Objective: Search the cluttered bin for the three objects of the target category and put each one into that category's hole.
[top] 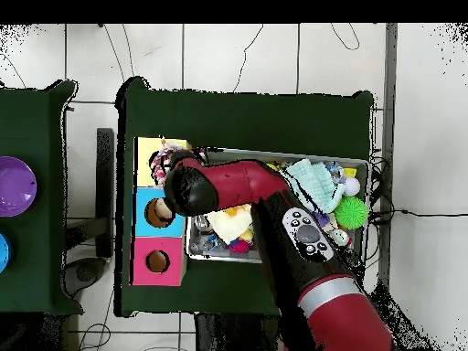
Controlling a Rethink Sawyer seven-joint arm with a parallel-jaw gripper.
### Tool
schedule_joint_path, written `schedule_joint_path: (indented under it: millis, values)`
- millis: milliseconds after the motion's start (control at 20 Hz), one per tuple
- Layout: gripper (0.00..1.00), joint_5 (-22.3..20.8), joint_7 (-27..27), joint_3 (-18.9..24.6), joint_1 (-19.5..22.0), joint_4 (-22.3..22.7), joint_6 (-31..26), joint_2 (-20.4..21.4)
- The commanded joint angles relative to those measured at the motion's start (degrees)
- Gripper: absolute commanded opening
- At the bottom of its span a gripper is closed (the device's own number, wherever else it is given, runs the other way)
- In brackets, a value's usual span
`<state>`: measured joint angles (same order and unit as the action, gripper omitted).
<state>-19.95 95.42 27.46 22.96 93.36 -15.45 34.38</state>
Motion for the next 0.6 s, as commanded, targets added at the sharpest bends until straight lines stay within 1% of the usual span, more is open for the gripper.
schedule_joint_path:
  millis: [50,300,450,600]
  values:
    - [0.00,0.16,-2.78,5.28,5.70,3.11,-7.24,-2.86]
    - [0.00,-0.52,-3.26,10.25,8.95,5.22,-5.12,-2.87]
    - [0.00,-0.65,-2.92,11.83,9.71,5.73,-5.09,-2.40]
    - [0.00,-1.21,-2.41,12.37,9.93,5.55,-4.69,-2.05]
